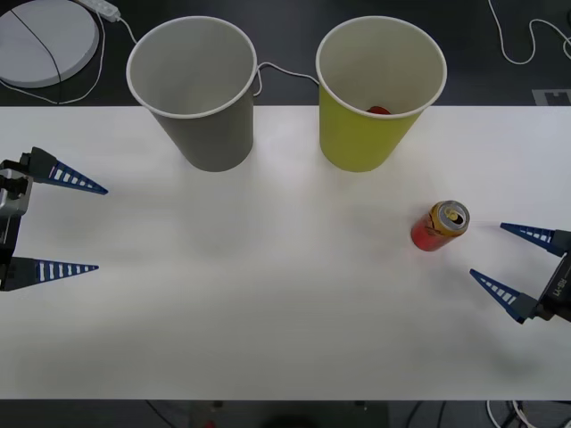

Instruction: Put the can into the green bin and the plastic bottle into the gray bin

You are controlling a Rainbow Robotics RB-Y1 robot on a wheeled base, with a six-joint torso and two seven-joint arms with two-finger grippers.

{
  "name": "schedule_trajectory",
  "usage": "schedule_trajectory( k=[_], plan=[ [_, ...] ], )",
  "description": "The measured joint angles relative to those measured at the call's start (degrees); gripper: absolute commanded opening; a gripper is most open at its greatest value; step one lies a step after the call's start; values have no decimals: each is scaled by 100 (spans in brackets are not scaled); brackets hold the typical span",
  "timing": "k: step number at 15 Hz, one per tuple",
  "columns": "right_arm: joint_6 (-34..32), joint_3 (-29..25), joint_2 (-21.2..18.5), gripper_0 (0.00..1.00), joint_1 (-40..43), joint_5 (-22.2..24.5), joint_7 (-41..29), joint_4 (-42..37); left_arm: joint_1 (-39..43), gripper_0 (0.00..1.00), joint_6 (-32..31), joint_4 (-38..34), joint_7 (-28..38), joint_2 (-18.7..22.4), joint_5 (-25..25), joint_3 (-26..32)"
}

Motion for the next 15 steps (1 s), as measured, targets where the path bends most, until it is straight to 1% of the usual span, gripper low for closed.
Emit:
schedule_trajectory(
  k=[1,3,7,15],
  plan=[
    [63,176,2,100,-27,-165,79,3,0,100,0,0,0,0,0,0],
    [138,390,18,100,-87,-316,142,4,0,100,0,0,0,0,0,0],
    [348,519,193,100,-241,-332,227,3,0,100,0,0,0,0,0,0],
    [914,681,733,100,-612,-332,347,7,0,100,0,0,0,0,0,0]
  ],
)
